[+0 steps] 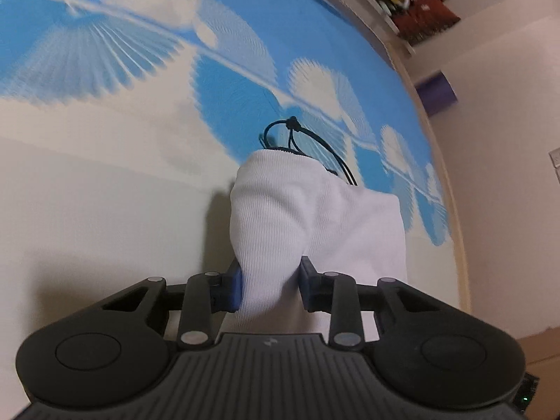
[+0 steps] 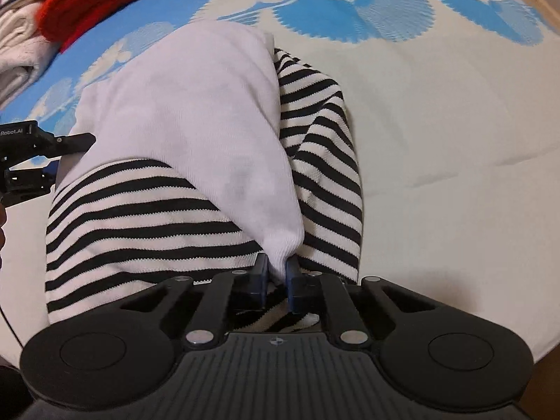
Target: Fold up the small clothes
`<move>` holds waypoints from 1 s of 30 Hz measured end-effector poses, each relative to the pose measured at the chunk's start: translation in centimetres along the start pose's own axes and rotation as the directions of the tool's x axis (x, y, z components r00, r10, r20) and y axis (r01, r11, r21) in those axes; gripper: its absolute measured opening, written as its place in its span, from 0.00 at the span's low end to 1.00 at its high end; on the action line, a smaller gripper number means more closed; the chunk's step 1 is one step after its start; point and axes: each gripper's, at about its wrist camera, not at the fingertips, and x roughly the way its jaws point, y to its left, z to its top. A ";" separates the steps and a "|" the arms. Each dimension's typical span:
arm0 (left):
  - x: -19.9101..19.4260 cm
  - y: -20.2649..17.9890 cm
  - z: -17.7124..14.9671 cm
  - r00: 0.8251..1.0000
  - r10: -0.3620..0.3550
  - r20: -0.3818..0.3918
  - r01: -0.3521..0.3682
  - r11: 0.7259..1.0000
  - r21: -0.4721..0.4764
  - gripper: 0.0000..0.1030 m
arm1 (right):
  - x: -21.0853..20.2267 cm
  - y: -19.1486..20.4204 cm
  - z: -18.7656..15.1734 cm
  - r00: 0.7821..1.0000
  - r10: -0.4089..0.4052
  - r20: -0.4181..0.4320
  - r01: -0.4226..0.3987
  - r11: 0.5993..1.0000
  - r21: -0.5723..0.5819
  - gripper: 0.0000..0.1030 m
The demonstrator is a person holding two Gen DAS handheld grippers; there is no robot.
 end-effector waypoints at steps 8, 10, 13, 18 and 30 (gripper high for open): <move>-7.8 7.0 3.0 0.984 0.160 0.073 -0.156 0.986 -0.061 0.41 | 1.5 9.9 -0.7 0.976 0.212 -0.045 -0.216 0.970 -0.115 0.09; -9.6 8.2 3.4 0.968 0.228 0.103 -0.222 0.973 -0.071 0.45 | 1.9 12.0 -1.3 0.972 0.224 -0.066 -0.231 0.961 -0.151 0.08; -12.9 9.2 3.3 0.965 0.235 0.113 -0.226 0.971 -0.083 0.47 | 1.8 13.2 -1.3 0.973 0.221 -0.070 -0.230 0.959 -0.166 0.08; -16.3 5.2 1.1 0.943 0.325 0.071 -0.333 0.926 0.179 0.47 | 0.7 11.8 -1.1 0.977 0.204 -0.066 -0.211 0.969 -0.130 0.08; -9.1 4.8 -7.0 0.916 0.382 -0.123 -0.297 0.851 0.433 0.47 | 0.5 10.4 -2.7 0.982 0.165 -0.090 -0.176 0.975 -0.132 0.05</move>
